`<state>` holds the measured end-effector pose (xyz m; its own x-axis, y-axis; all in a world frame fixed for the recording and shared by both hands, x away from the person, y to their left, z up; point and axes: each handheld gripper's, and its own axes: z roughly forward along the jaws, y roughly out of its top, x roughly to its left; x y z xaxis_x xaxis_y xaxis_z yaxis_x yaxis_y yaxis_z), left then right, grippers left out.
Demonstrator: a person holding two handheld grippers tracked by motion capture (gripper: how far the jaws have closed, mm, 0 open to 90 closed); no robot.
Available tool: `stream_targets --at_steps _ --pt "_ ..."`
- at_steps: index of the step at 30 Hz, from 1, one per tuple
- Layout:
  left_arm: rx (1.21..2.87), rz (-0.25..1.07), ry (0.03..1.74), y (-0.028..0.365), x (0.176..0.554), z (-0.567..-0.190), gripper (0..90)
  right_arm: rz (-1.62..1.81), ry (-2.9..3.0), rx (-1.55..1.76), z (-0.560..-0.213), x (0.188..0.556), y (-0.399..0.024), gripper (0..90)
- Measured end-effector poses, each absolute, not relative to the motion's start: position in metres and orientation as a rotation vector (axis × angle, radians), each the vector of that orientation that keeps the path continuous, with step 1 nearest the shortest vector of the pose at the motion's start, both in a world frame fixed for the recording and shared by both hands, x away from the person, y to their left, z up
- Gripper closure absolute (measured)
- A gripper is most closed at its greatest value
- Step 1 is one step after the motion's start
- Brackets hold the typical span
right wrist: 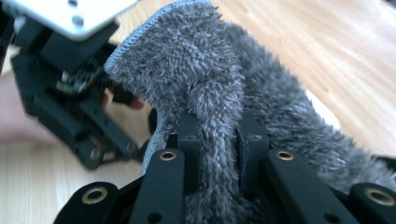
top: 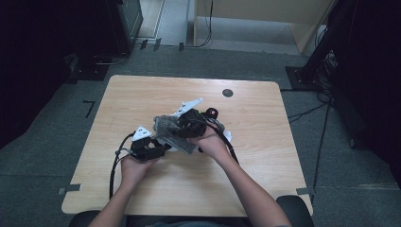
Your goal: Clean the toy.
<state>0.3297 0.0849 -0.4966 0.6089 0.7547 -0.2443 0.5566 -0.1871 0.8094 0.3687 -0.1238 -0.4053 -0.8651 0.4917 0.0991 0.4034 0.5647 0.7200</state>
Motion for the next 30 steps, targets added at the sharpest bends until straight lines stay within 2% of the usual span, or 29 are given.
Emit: stream_targets --at_steps 10,30 --pt "1.854 0.227 1.072 0.086 0.331 -0.497 36.9 1.179 2.71 0.789 -0.41 0.352 -0.169 78.3" --pt "1.867 0.233 1.052 0.087 0.331 -0.497 36.7 1.251 2.552 0.987 -0.41 0.352 -0.249 78.5"
